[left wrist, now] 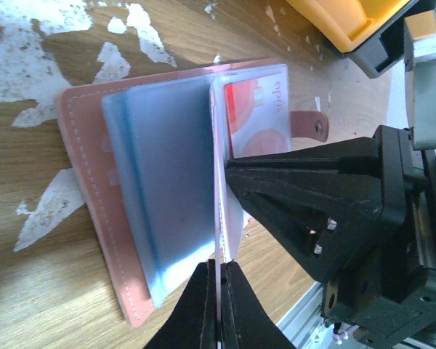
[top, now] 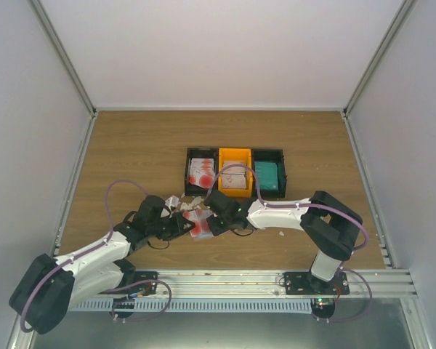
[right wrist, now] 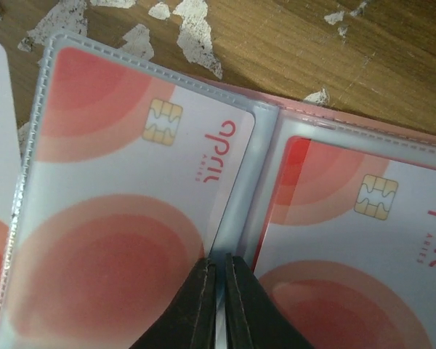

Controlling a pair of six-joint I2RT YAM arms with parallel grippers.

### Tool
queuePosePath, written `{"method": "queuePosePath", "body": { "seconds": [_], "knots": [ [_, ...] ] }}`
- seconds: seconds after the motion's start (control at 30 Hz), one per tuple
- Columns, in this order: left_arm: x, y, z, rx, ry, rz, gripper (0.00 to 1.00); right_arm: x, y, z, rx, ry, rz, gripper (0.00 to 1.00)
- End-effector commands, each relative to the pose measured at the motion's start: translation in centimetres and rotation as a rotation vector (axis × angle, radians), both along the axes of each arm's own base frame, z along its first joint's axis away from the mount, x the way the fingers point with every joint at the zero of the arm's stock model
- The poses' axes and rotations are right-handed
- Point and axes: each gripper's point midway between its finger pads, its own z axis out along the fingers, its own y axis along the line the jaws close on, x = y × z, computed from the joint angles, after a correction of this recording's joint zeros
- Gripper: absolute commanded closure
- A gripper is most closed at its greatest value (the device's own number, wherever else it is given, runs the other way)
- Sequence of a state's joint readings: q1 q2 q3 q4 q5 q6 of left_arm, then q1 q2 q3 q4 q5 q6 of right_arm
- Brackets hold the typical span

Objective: Put the credit cards into the card holder
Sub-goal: Turn over the card slot in the card holder.

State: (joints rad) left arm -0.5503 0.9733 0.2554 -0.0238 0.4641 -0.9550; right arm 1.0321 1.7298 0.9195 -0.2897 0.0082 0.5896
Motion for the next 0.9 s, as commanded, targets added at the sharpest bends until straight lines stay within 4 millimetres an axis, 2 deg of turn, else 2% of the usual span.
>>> {"method": "queuePosePath", "body": {
  "seconds": [0.0,0.37,0.57,0.87],
  "knots": [
    [0.4,-1.0,0.9,-0.060,-0.037,-0.021,1.00,-1.5,-1.6,-2.1,-0.062,0.062,-0.016,0.92],
    [0.6,-1.2,1.1,-0.059,-0.044,-0.036,1.00,0.5,-2.9,0.9,-0.066,-0.052,-0.130,0.78],
    [0.8,-1.9,1.4,-0.077,-0.045,-0.067,1.00,1.5,-3.2,4.1,-0.001,-0.129,-0.190,0.72],
    [1.6,-3.6,3.1,-0.132,-0.076,-0.127,1.00,2.6,-5.2,8.7,0.113,-0.231,-0.308,0.66]
  ]
}}
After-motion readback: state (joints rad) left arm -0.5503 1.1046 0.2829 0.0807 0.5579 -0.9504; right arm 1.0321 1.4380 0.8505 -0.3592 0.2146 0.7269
